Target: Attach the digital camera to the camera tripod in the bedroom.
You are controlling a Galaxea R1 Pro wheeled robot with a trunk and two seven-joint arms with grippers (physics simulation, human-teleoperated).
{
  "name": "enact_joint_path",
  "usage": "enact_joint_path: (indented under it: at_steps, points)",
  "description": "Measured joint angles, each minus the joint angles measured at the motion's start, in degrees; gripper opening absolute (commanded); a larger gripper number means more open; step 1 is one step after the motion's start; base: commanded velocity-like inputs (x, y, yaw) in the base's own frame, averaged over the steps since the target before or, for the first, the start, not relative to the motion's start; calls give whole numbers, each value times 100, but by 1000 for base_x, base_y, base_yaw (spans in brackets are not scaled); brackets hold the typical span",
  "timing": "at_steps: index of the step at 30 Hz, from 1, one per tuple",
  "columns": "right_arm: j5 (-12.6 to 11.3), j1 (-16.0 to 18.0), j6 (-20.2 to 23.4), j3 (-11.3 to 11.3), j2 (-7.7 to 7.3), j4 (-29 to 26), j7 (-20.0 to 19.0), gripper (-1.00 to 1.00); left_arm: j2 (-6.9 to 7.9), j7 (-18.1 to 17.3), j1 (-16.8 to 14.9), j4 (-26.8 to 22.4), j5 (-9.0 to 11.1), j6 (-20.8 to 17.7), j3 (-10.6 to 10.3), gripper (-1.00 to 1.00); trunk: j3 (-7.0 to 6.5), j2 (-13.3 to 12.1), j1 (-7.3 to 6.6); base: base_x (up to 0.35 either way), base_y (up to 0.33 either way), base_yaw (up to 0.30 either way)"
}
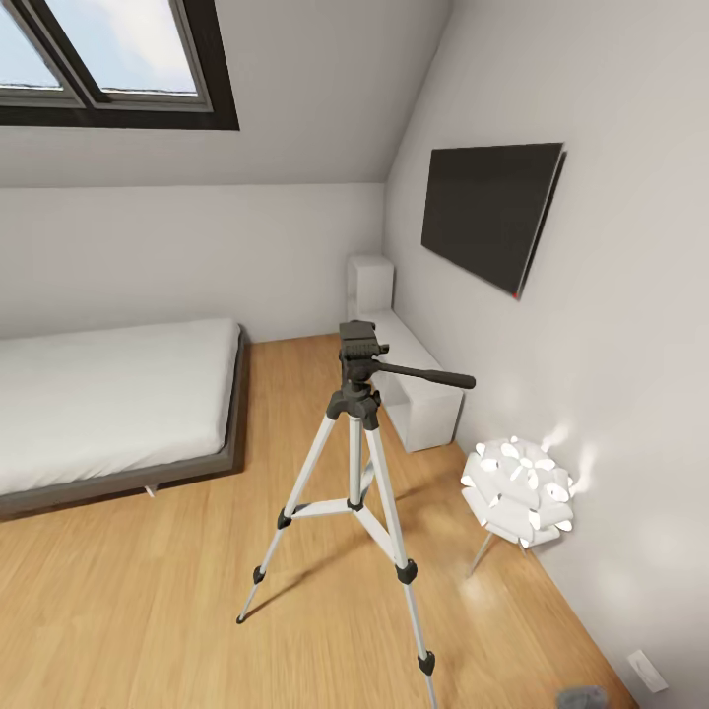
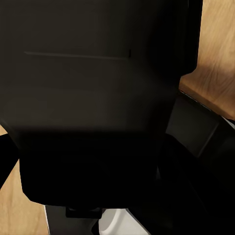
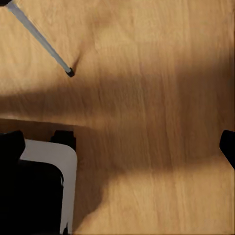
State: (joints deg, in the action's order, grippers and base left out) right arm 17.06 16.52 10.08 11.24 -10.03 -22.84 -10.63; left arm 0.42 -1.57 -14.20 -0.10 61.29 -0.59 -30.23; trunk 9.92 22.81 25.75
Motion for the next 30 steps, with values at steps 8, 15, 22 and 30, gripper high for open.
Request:
enact_joint_path:
  at_steps: [8,15,22,30]
  points:
    - [-45,160,1619,32,52,-1492,1,100,0,0,0,1,0,-1,1,-100,0,0,0,0,0,0]
    - [-63,950,1883,41,197,-1655,-16,100,0,0,0,0,0,0,-5,-100,0,-1,0,0,0,0]
    - [-70,1853,2406,44,511,-1746,-360,100,-4,0,0,1,0,-5,-5,-100,0,0,0,0,0,0]
    - [-216,2528,3058,18,1106,-2635,-1590,100,-9,-1,0,-4,-1,-2,-7,-100,0,-1,0,0,0,0]
